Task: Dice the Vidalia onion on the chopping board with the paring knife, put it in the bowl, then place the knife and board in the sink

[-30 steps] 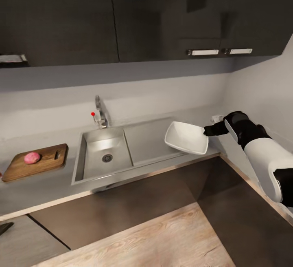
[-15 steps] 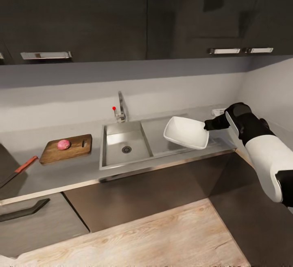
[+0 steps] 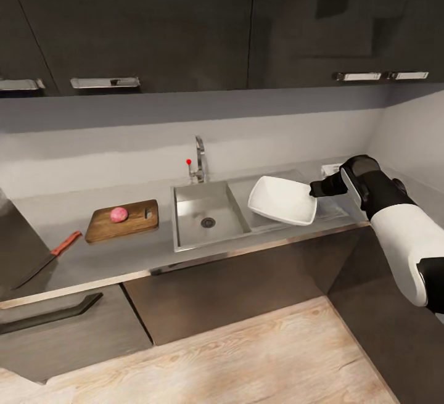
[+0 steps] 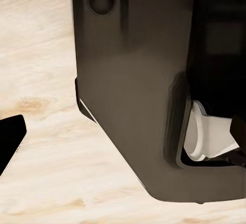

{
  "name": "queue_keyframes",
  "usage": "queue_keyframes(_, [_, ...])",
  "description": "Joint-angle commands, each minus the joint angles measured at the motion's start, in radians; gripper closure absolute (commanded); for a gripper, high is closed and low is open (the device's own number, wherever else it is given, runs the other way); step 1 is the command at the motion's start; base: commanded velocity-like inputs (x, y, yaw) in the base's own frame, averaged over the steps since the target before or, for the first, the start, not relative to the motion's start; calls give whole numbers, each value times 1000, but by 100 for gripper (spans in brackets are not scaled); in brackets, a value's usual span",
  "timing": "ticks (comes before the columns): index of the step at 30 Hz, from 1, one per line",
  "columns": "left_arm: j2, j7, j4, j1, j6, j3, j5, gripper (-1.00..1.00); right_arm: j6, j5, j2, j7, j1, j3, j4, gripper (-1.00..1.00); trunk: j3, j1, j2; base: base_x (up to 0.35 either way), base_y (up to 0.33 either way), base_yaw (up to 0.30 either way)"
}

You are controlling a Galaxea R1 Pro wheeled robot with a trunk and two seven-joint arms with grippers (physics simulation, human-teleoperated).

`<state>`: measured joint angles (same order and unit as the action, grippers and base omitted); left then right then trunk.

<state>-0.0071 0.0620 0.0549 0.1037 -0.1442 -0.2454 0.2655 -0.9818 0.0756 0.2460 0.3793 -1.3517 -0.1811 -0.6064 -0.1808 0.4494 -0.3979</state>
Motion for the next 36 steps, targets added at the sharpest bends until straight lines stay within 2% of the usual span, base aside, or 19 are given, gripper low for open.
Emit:
queue_keyframes(1, [-1, 6, 5, 2, -8, -8, 11, -100, -3, 6, 0, 7, -1, -5, -1, 100, -2, 1, -2, 0, 280, 0])
queue_keyframes(8, [-1, 5, 6, 2, -8, -8, 11, -100, -3, 4, 1, 9, -1, -3, -2, 100, -2, 1, -2, -1, 280, 46])
queue_keyframes(36, [-1, 6, 6, 2, -8, -8, 11, -100, -3, 4, 1, 9, -1, -5, -2, 100, -2, 1, -2, -32, 281, 238])
